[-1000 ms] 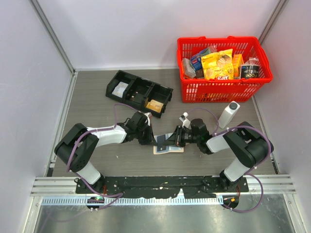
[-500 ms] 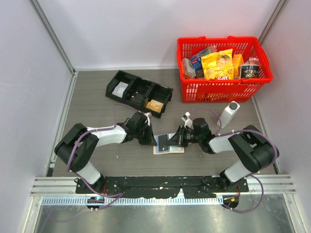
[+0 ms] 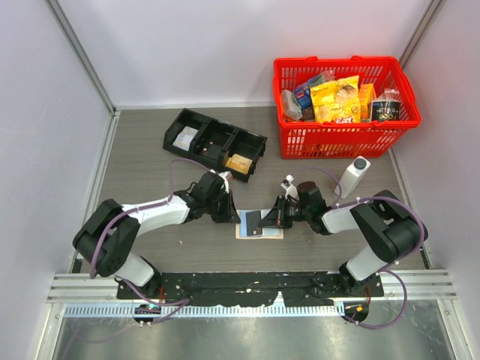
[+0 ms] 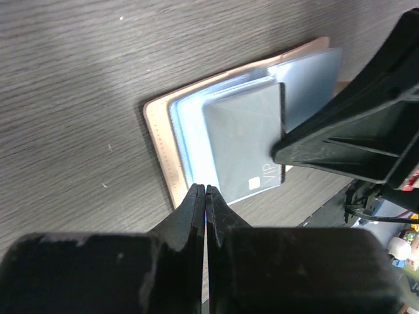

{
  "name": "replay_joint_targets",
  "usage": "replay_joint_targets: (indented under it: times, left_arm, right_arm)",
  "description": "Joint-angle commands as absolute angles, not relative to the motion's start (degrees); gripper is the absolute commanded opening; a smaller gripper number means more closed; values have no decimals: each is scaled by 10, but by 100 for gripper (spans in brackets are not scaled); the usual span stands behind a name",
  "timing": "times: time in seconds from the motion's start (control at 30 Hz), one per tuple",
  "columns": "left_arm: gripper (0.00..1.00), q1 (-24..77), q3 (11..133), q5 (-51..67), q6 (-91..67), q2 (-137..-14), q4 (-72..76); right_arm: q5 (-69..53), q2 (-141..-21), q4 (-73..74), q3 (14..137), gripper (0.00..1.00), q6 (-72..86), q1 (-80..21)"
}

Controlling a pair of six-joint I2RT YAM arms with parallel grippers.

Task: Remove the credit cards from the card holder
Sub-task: Remove the credit card from the card holder.

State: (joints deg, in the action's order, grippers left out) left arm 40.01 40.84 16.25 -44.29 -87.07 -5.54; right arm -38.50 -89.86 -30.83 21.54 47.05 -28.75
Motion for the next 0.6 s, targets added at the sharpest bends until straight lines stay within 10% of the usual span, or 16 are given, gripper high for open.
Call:
replay_joint_targets:
  times: [0.0, 0.4, 0.57]
  left_arm:
    - [5, 401, 433, 172, -433, -857, -49]
    - [0, 403, 441, 169, -429, -944, -22]
    - [0, 403, 431, 164, -430, -962, -23]
  right_arm:
    - [-390, -911, -325, 232, 1, 462, -287]
    - [-403, -935, -389, 224, 2, 497, -287]
    - [-408, -958, -425, 231, 17, 519, -294]
